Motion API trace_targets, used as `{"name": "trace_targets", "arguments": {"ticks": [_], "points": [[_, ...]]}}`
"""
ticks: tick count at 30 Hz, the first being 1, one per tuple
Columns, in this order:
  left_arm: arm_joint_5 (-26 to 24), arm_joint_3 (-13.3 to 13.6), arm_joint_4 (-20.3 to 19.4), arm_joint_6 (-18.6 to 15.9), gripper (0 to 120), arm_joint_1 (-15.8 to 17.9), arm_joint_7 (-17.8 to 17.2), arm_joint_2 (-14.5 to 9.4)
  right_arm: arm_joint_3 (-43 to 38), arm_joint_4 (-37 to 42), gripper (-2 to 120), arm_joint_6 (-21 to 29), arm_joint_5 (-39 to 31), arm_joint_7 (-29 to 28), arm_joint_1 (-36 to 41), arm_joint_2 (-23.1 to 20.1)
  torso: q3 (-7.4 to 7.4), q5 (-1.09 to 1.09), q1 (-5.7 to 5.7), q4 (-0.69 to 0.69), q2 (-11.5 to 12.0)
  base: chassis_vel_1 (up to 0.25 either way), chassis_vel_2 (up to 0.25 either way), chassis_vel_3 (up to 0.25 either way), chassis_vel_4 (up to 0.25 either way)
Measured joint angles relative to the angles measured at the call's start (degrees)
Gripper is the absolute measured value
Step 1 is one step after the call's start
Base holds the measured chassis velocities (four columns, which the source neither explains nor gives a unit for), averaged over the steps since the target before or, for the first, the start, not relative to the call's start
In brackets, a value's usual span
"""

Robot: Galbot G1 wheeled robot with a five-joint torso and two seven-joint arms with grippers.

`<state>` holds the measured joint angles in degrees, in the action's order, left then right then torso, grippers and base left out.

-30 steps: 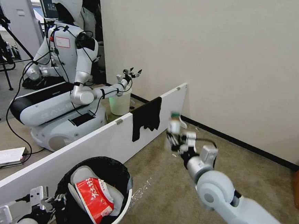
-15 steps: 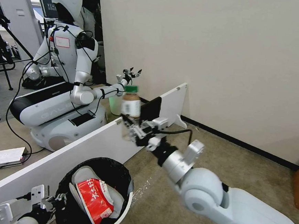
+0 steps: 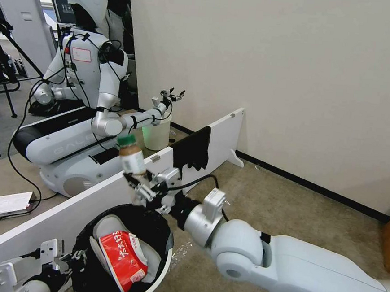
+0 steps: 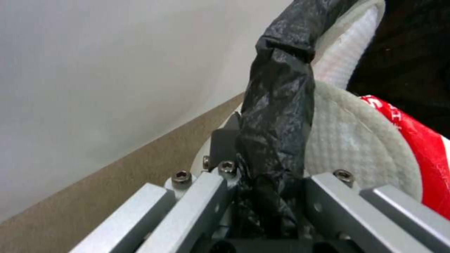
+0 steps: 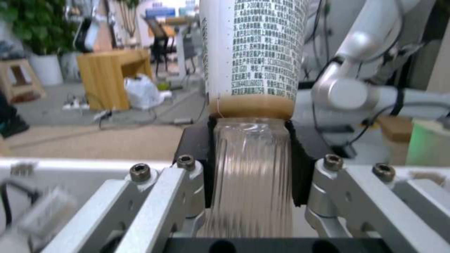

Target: Pick up the trash bin, then pick up the garbage from the floor and place it into the trash bin.

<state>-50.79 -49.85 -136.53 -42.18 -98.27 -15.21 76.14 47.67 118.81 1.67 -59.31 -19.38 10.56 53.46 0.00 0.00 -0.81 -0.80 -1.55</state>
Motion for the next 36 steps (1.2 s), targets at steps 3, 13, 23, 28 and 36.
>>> {"name": "trace_targets", "arguments": {"ticks": [3,13,23,28,36], "points": [[0.0,-0.1,0.1,0.0,1,0.2,0.0,0.0,2.2,-1.0,28,0.1,0.2,-0.1,-0.2,0.5,0.00,0.00,0.00,0.00,0.0,0.000,0.000,0.000,0.000],[-0.2,-0.1,0.4,0.0,1,0.6,0.0,-0.4,5.6,-3.1,28,0.2,2.4,-1.5,1.1,0.9,0.00,0.00,0.00,0.00,0.0,0.000,0.000,0.000,0.000],[-0.2,-0.1,0.5,0.0,1,0.6,0.1,-0.2,6.3,-5.3,27,0.2,4.0,-2.1,3.5,1.5,0.00,0.00,0.00,0.00,0.0,0.000,0.000,0.000,0.000],[-0.2,0.0,0.6,0.0,1,0.8,0.1,-0.1,7.3,-6.3,26,0.0,4.9,-2.5,4.5,2.0,0.00,0.00,0.00,0.00,0.0,0.000,0.000,0.000,0.000],[-0.2,-0.1,0.8,0.0,1,0.9,0.2,-0.1,9.1,-8.1,26,-0.7,5.5,-2.5,5.1,2.9,0.00,0.00,0.00,0.00,0.0,0.000,0.000,0.000,0.000]]}}
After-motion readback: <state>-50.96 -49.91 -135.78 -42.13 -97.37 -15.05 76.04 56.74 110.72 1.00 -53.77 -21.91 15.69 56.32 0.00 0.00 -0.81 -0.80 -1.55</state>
